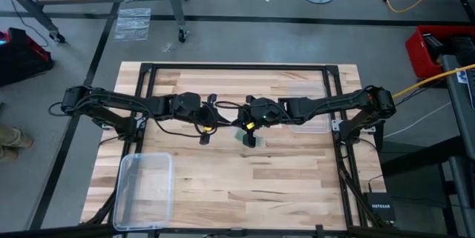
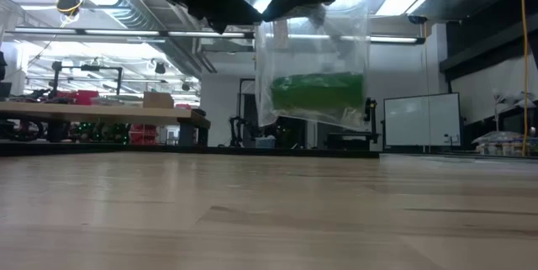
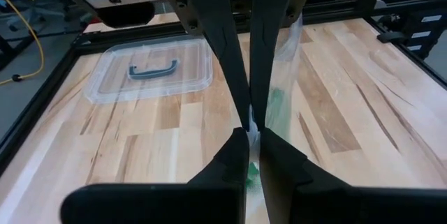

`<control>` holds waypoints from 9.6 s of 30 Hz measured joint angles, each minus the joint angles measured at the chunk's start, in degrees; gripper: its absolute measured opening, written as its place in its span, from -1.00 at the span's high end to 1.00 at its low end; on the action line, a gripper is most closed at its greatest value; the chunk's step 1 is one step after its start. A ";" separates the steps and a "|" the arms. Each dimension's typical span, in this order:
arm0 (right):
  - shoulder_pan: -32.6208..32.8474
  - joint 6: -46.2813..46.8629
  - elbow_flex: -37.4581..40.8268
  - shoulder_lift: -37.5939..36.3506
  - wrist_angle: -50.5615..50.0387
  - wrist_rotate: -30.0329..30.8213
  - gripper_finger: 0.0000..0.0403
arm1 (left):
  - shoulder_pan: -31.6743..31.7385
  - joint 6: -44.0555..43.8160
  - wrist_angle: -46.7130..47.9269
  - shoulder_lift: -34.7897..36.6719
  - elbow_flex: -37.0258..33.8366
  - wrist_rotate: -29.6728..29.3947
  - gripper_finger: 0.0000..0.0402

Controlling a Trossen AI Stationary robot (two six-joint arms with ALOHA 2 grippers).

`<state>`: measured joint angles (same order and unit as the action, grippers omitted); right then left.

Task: Roll bandage
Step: Close the zip bag, then put the zip bag into the transparent bin, then put the transparent lid on the transparent bin

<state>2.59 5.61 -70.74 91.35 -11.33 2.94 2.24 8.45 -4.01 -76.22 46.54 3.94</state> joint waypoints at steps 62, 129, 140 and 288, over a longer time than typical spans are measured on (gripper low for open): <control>0.00 -1.27 -0.26 -6.55 4.70 5.57 1.00 | 0.81 1.79 2.28 -0.12 -0.17 -1.66 0.87; 0.05 -1.27 -0.26 -13.51 -0.97 -1.81 1.00 | -2.70 8.91 -14.68 -0.16 -0.15 -7.64 0.12; 0.07 -1.14 -0.24 -13.49 3.31 -5.60 1.00 | -2.78 7.90 -18.27 -0.12 -0.15 -4.48 0.46; 0.00 14.51 -15.05 -16.84 -75.73 24.08 0.39 | -1.63 -17.37 -12.99 -0.51 -6.84 -11.23 0.23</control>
<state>2.59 20.11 -85.79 74.51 -87.06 27.02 0.61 -8.92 -17.00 -76.73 39.70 -7.29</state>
